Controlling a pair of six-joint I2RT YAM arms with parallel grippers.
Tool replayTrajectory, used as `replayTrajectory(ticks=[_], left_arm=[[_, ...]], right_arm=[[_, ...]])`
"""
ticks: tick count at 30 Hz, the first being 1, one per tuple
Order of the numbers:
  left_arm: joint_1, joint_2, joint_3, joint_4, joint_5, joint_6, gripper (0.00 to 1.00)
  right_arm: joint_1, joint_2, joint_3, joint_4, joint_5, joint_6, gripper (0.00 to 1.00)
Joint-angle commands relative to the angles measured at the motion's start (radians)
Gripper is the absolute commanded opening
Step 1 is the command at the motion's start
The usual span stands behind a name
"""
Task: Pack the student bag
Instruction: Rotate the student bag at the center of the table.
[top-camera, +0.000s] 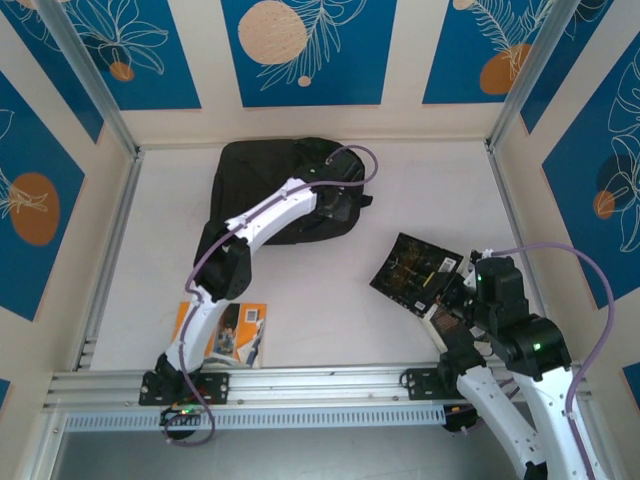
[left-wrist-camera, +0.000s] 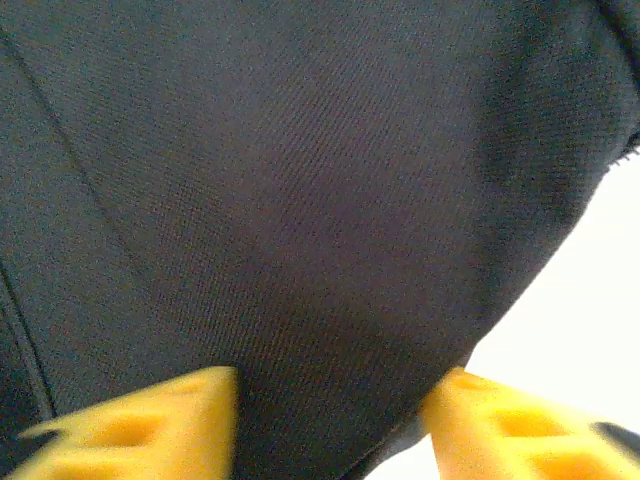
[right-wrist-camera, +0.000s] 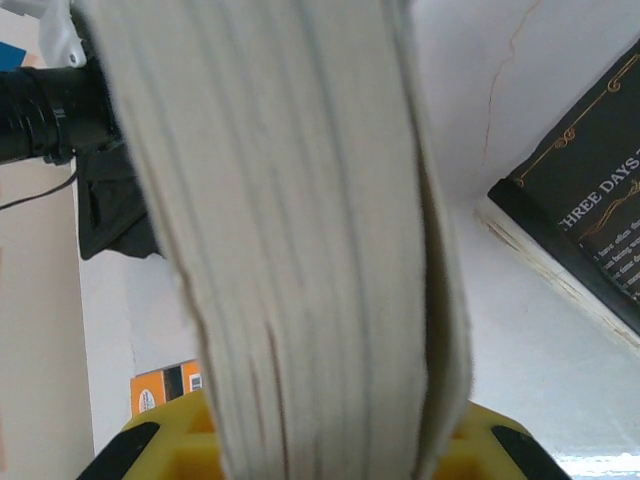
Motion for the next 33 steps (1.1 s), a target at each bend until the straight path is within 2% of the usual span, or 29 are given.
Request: replayTrajectory(ticks=[1, 3, 4, 8, 10, 15, 22, 33], left_arm=[[0.020, -0.045, -0.039, 0.037, 0.004, 0.024, 0.18], [0.021, -0.091, -0.102, 0.072, 0.034, 0.046, 0.01], [0.022, -0.117, -0.134, 0.084, 0.055, 0.053, 0.00], [0.021, -0.247, -0.304, 0.145, 0.188, 0.051, 0.00], [0.019, -0.347, -0.426, 0.222, 0.294, 0.051, 0.00], [0.006, -0.557, -0.712, 0.337, 0.446, 0.024, 0.00], [-0.004, -0.739, -0.950, 0.360, 0.482, -0.003, 0.04], [-0.005, -0.817, -1.034, 0.467, 0.539, -0.108, 0.01]], right_arm=[[-0.004, -0.008, -0.003, 0.075, -0.063, 0.019, 0.00], [-0.005, -0.005, -0.003, 0.088, -0.068, 0.015, 0.00], [-0.006, 0.002, 0.001, 0.095, -0.066, 0.010, 0.00], [-0.006, 0.048, 0.026, 0.109, -0.053, -0.032, 0.00], [-0.008, 0.076, 0.040, 0.121, -0.043, -0.057, 0.00], [-0.017, 0.132, 0.073, 0.158, -0.011, -0.093, 0.00], [-0.029, 0.162, 0.091, 0.244, -0.053, -0.103, 0.00], [-0.035, 0.168, 0.053, 0.347, -0.178, -0.060, 0.00]])
